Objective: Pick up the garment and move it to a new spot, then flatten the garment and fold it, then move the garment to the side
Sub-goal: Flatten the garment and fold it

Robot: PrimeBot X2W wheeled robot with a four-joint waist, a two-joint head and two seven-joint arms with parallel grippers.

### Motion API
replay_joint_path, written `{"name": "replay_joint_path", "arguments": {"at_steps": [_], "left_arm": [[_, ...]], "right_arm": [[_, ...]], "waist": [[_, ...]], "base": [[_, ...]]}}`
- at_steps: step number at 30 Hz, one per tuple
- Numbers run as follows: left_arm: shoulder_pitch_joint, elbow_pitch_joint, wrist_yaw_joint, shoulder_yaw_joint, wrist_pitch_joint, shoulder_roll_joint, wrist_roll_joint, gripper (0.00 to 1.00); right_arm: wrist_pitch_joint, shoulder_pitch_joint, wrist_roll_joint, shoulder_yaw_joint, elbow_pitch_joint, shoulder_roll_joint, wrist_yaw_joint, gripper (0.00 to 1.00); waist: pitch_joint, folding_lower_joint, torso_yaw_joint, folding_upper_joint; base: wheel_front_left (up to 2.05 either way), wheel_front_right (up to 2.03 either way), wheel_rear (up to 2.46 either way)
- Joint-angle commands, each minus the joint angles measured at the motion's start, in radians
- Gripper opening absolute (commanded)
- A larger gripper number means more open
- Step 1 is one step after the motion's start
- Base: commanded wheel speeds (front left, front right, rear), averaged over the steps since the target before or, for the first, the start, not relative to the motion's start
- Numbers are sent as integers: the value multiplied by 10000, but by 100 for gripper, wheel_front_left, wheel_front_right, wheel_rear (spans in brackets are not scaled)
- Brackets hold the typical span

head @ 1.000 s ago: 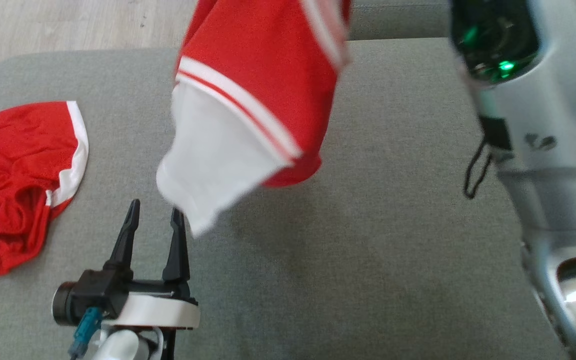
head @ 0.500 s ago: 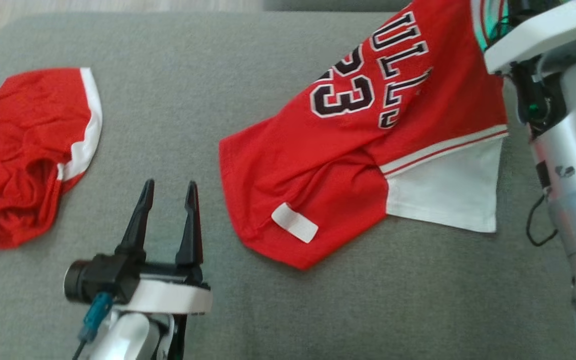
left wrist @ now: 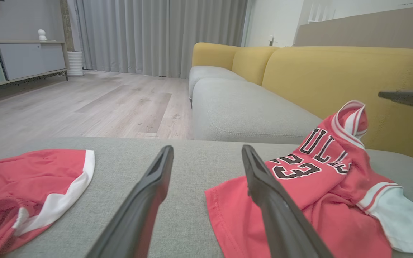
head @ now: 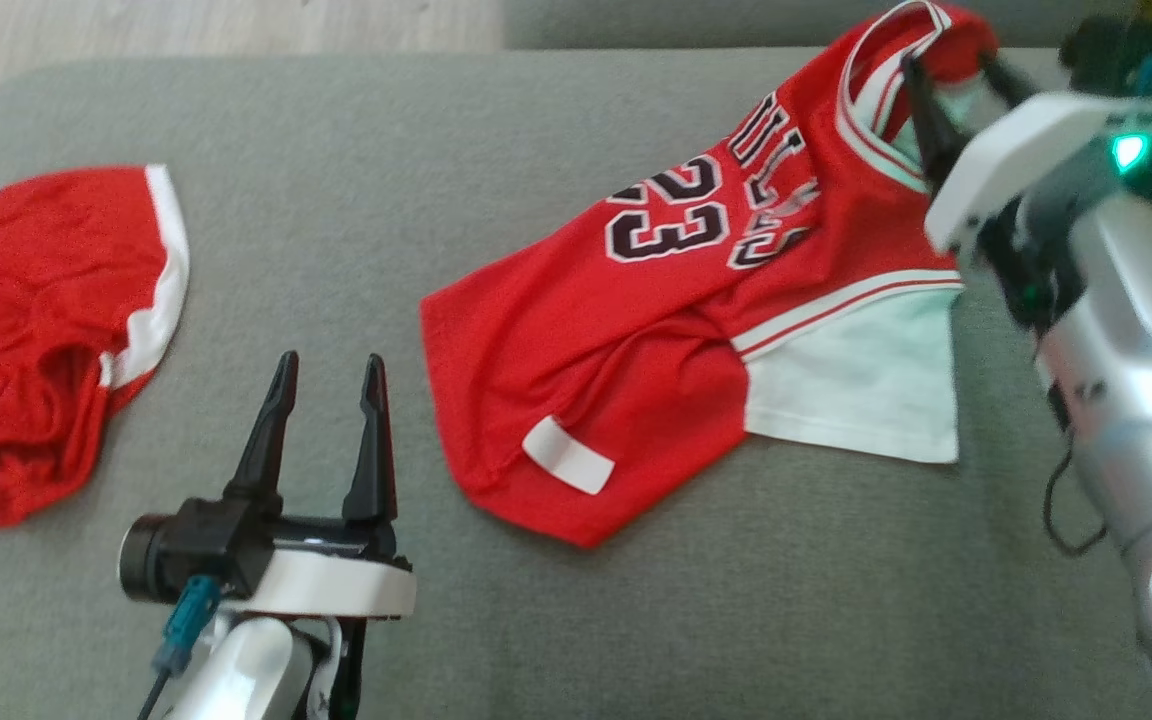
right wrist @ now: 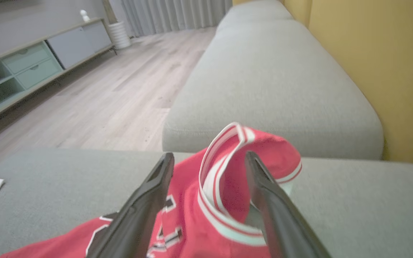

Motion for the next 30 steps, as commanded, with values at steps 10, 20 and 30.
{"name": "replay_joint_path", "arguments": {"at_steps": [10, 20, 30], "left_arm": [[316, -389, 251, 602, -118, 321, -113, 100], [778, -173, 377, 938, -121, 275, -171, 100], [1320, 132, 252, 1413, -123, 76, -13, 100]], "right_arm": [[819, 2372, 659, 50, -1761, -246, 77, 100], [-1865, 5964, -1694, -1829, -5162, 373, 77, 100], [-1097, 8547, -2983, -2691, -8196, 1288, 77, 100]], "waist": [[-687, 0, -760, 0], [-1283, 0, -1240, 0], [-1743, 0, -1481, 0]], "base": [[0, 0, 0], [0, 0, 0], [0, 0, 0]]}}
